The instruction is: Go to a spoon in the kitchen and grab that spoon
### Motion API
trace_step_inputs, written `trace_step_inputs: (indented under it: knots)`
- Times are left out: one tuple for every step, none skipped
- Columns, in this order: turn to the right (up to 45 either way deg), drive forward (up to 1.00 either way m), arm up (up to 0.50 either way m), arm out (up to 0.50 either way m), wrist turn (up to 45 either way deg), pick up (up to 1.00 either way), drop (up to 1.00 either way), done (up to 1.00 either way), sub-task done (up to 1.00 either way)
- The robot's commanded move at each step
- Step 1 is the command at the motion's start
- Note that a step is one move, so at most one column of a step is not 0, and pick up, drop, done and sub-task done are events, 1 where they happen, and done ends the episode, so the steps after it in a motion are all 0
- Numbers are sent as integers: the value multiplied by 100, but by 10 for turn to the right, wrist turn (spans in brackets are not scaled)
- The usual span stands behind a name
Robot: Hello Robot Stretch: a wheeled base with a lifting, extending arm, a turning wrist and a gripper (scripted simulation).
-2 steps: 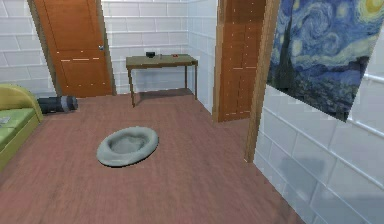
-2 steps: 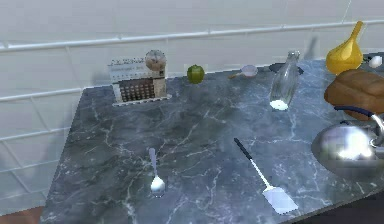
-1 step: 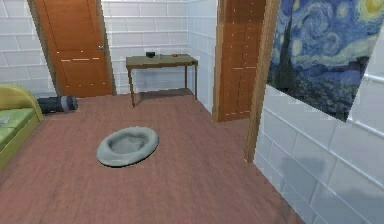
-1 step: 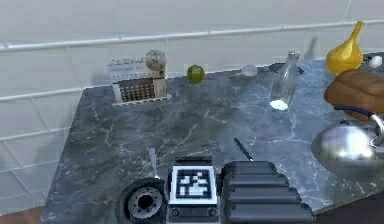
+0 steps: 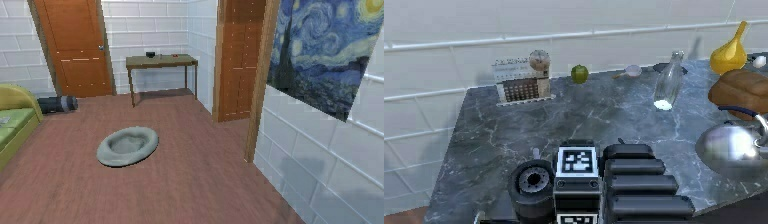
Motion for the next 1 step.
trace_step_inputs:
  knots:
    - [0,0,0,0,450,0,0,0,0]
